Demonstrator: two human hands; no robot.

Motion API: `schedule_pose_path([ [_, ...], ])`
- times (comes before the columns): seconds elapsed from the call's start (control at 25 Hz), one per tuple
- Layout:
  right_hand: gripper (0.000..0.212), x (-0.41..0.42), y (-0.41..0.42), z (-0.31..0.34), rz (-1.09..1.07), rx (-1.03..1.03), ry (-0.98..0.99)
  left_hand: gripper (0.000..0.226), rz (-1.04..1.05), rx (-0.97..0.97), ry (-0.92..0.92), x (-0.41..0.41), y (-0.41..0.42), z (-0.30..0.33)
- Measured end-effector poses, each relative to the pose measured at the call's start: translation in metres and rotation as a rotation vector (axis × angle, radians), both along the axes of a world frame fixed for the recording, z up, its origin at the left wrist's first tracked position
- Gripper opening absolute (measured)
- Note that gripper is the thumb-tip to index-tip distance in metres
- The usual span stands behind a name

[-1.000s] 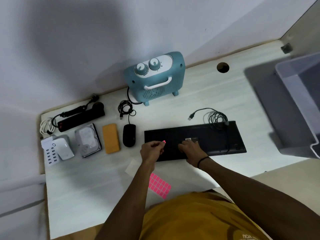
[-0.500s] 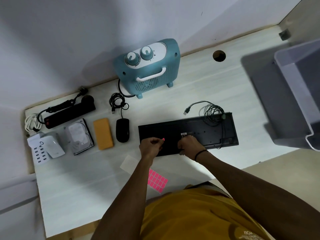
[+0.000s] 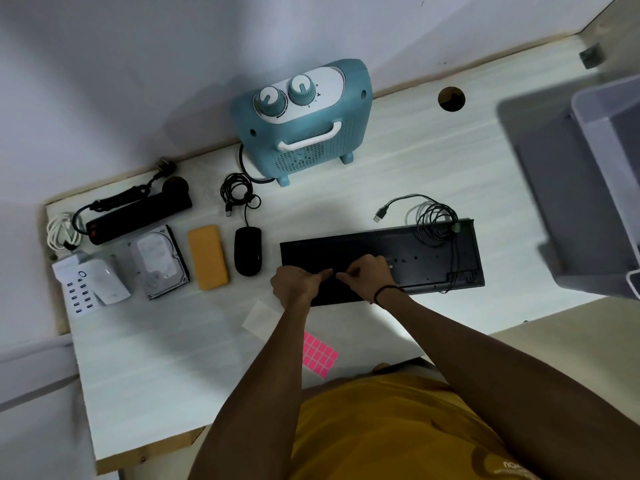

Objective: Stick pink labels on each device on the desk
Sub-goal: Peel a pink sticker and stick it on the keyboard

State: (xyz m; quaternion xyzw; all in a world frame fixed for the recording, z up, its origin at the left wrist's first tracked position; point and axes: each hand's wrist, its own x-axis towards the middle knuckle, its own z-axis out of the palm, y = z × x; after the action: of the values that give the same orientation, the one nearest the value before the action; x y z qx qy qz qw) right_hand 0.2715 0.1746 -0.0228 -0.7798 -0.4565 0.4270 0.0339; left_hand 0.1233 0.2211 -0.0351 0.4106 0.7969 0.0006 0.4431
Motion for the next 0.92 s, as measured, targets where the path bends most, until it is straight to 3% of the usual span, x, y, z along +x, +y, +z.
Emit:
schedule_pose_path([
  [0.16,0.056,-0.006,0.01,-0.004,-0.1,-0.039,-0.055,0.048,-0.086,0.057,0.002,0.001,-0.005,0.0],
  [0.4,0.047,-0.016,0.02,-0.012,-0.198,-0.091,-0.044,0.046,-0.049,0.088,-0.029,-0.007,-0.006,-0.003],
  [0.56,0.054,-0.019,0.017,-0.021,-0.213,-0.121,-0.046,0.043,-0.03,0.092,-0.024,-0.007,-0.016,-0.009],
  [0.92,0.05,-0.026,0.016,-0.036,-0.235,-0.133,-0.103,0.027,0.035,0.045,-0.045,-0.014,-0.019,-0.025],
])
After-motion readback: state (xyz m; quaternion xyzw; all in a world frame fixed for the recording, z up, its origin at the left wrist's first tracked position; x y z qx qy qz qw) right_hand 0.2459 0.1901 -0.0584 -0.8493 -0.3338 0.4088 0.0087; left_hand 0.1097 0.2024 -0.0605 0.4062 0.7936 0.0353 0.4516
